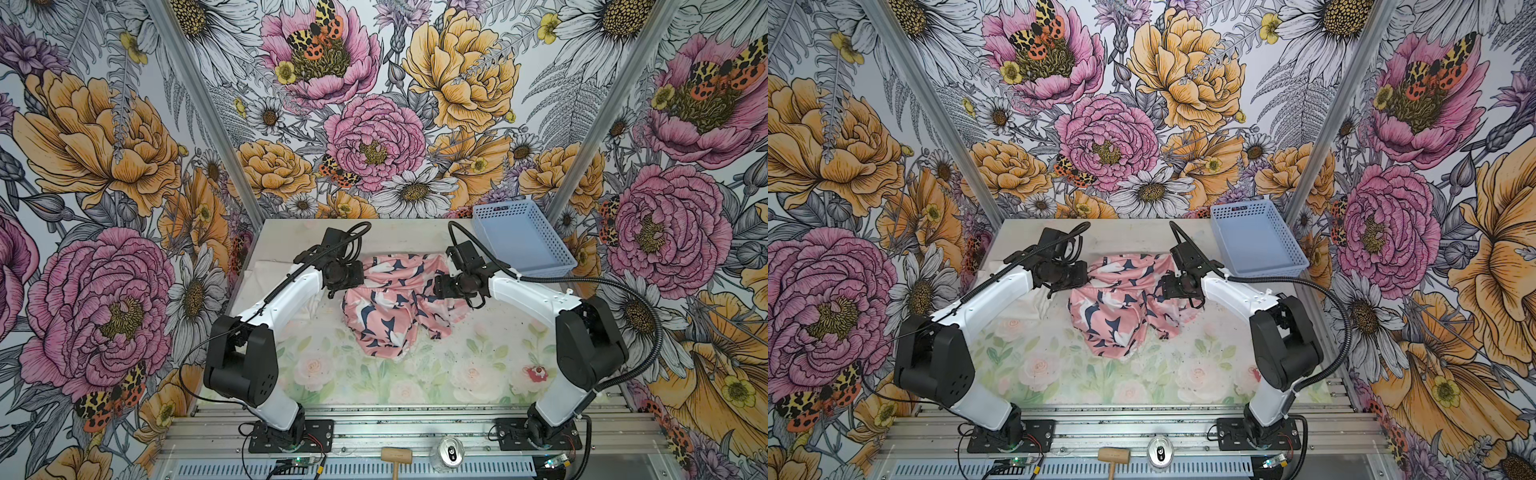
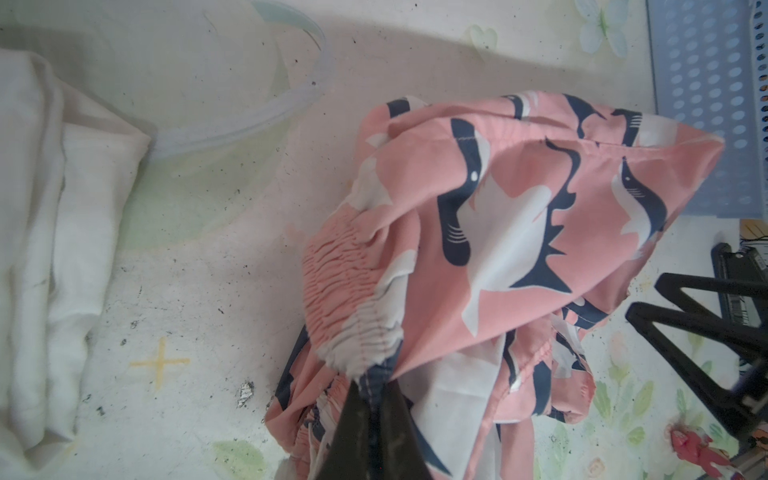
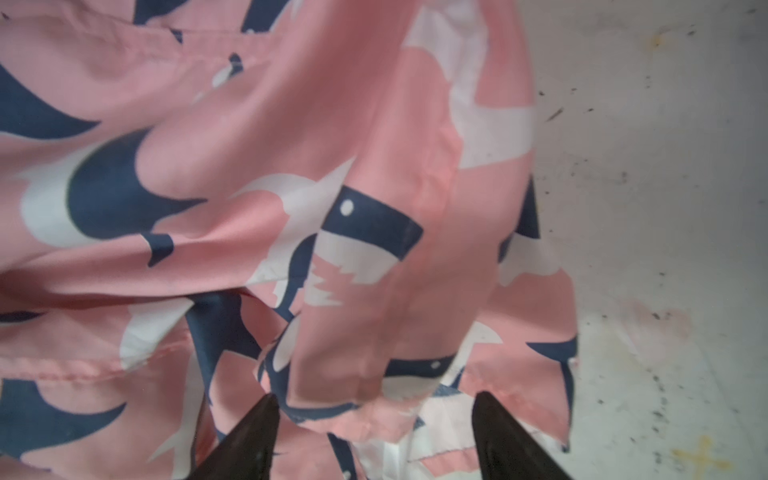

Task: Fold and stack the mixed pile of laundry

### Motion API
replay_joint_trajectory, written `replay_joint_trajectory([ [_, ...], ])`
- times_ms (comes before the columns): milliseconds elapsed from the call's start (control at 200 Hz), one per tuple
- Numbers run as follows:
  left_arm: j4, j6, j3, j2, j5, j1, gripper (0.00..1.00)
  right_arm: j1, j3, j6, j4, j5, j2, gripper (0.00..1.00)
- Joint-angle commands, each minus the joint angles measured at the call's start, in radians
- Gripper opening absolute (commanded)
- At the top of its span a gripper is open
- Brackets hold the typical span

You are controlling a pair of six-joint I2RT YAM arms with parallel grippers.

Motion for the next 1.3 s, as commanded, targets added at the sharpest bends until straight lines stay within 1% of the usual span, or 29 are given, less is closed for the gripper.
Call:
replay_joint_trajectory([
  [0,0.019,-0.011,0.009,-0.041,0.011,-0.003,0.00,0.016,0.019,0.048,0.027,-0.027,0.039,0.59],
  [100,0.017,-0.013,0.007,-0.054,0.013,0.002,0.00,0.023,-0.023,0.071,0.025,0.004,0.044,0.48],
  [145,0.013,-0.013,0.009,-0.059,0.016,0.005,0.00,0.024,-0.036,0.072,0.023,0.018,0.045,0.41],
  [170,0.011,-0.013,0.011,-0.062,0.017,0.007,0.00,0.024,-0.042,0.072,0.021,0.030,0.042,0.34],
  [240,-0.002,-0.009,0.022,-0.069,0.016,0.013,0.00,0.020,-0.046,0.064,0.006,0.071,0.027,0.09],
  [275,-0.010,-0.007,0.029,-0.075,0.013,0.016,0.00,0.015,-0.043,0.053,-0.004,0.085,0.018,0.00],
  [375,-0.035,0.001,0.049,-0.100,0.008,0.020,0.00,-0.020,-0.018,0.011,-0.051,0.115,-0.036,0.00],
  [530,-0.065,0.019,0.077,-0.161,-0.003,0.025,0.00,-0.097,0.071,-0.108,-0.145,0.153,-0.178,0.00],
  [630,-0.072,0.025,0.100,-0.207,-0.001,0.029,0.00,-0.157,0.173,-0.188,-0.210,0.176,-0.244,0.00],
  [715,-0.083,0.025,0.128,-0.237,0.016,0.027,0.00,-0.194,0.284,-0.245,-0.267,0.199,-0.271,0.00],
  [806,-0.112,0.022,0.156,-0.264,0.033,0.012,0.00,-0.219,0.386,-0.287,-0.321,0.216,-0.296,0.00],
  [931,-0.168,0.002,0.166,-0.305,0.044,-0.005,0.00,-0.239,0.493,-0.338,-0.372,0.201,-0.320,0.00],
  [1011,-0.170,-0.050,0.125,-0.346,0.081,-0.003,0.00,-0.243,0.545,-0.363,-0.392,0.176,-0.307,0.00],
  [1101,-0.168,-0.096,0.061,-0.377,0.099,-0.007,0.00,-0.245,0.600,-0.383,-0.405,0.169,-0.252,0.00],
  [1201,-0.132,-0.116,-0.032,-0.390,0.085,-0.003,0.00,-0.252,0.648,-0.389,-0.403,0.140,-0.155,0.00],
  [1291,-0.061,-0.135,-0.123,-0.378,0.091,0.004,0.00,-0.253,0.682,-0.378,-0.406,0.083,-0.046,0.00],
])
